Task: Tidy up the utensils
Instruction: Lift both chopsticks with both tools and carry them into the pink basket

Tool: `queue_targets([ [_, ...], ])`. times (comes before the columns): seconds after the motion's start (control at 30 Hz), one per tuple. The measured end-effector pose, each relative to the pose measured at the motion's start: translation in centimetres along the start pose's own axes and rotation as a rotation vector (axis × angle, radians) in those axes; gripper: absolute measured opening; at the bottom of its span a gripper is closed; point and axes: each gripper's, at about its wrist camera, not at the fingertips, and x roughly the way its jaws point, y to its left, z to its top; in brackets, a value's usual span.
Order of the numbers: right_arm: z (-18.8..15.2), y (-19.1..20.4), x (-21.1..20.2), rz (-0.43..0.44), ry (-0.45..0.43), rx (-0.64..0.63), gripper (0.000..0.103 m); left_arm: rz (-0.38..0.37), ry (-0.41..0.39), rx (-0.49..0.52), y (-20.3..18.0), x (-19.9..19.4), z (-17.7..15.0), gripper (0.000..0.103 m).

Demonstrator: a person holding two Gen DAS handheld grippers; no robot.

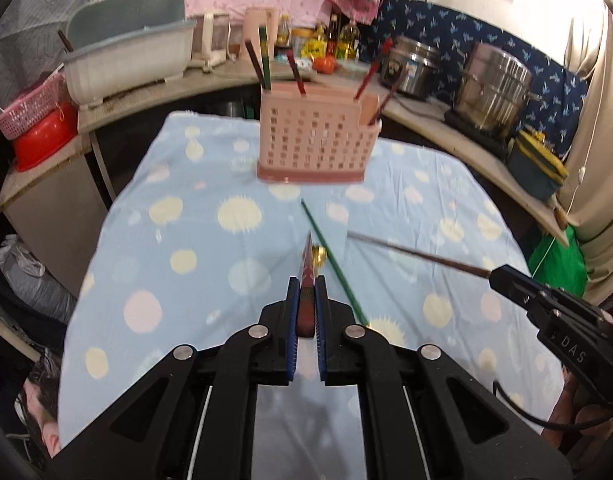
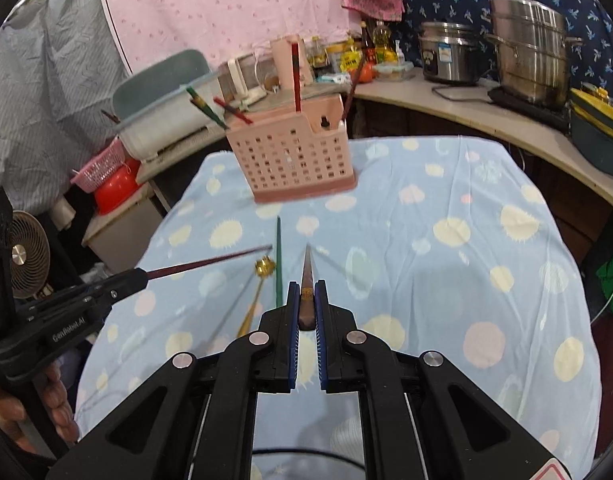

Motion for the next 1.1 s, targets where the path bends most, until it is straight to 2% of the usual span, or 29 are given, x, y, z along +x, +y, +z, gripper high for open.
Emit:
queue_targets([
  [0.27,4.4,0.8,-1.8,0.012,-0.091,-0.030,0.007,-0.005,-0.116,-0.001,-0.3,-2.4,5.8,0.007],
  [0.53,8.4,1.7,-2.7,0.021,-0.159,-0.060,0.007,0.015,-0.187,0.040,-1.4,-3.0,10.5,0.007],
  [0.87,13.4,2.8,-2.6,0.038,-0.230,-0.082,0.007,0.017,-0.247,0.082,-3.3,-3.1,15.4,0.007],
  [1.1,16.1,3.1,-1.7,0.038,-0.255,-0.082,0.007,0.009,-0.256,0.099,-4.2,-2.2,17.5,0.007],
])
